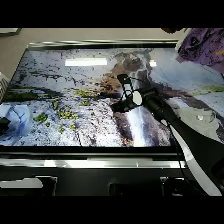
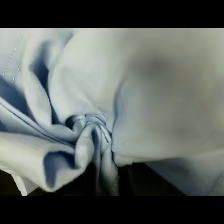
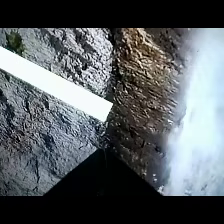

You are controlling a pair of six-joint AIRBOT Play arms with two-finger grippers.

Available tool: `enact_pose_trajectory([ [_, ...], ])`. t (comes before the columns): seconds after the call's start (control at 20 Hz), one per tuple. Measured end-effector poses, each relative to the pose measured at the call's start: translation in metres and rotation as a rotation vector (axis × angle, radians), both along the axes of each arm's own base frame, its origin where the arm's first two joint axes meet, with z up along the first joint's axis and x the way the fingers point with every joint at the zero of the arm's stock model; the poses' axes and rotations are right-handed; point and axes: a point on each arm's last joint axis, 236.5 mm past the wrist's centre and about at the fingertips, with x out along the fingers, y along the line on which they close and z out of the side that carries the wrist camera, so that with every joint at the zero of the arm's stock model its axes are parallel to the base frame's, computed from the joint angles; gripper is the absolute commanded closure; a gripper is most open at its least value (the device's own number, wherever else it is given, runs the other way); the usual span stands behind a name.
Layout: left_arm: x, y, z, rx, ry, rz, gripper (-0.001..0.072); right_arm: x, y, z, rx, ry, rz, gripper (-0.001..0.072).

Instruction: Fold the clothes and pants, and hang the long-sleeved shirts on hangers.

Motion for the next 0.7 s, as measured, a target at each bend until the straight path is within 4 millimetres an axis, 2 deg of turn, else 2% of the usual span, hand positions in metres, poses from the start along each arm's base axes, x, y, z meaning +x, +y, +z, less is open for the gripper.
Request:
enact_pose_trajectory([
  [0.1,0.013,-0.012,0.004,-0.022,-0.037,-0.018,0.0690,0.000,-0.001,0.000,-0.005,-0.002,0.001,0.0613],
  [0.15,0.022,-0.024,0.009,-0.043,-0.059,-0.027,0.0690,0.000,-0.003,0.001,-0.011,-0.005,0.002,0.0613],
  [0.3,0.056,-0.073,0.037,-0.074,-0.120,-0.121,0.0690,0.003,-0.014,0.007,-0.044,-0.024,-0.032,0.0614],
  [0.35,0.069,-0.096,0.049,-0.080,-0.144,-0.172,0.0690,0.005,-0.022,0.013,-0.058,-0.036,-0.062,0.0614],
  [0.5,0.106,-0.196,0.079,-0.173,-0.227,-0.336,0.0690,0.015,-0.058,0.037,-0.074,-0.073,-0.191,0.0612],
  [0.6,0.118,-0.281,0.094,-0.278,-0.272,-0.458,0.0690,0.023,-0.096,0.058,-0.066,-0.093,-0.305,0.0613],
  [0.7,0.118,-0.373,0.105,-0.401,-0.302,-0.588,0.0691,0.028,-0.143,0.074,-0.072,-0.102,-0.424,0.0613],
])
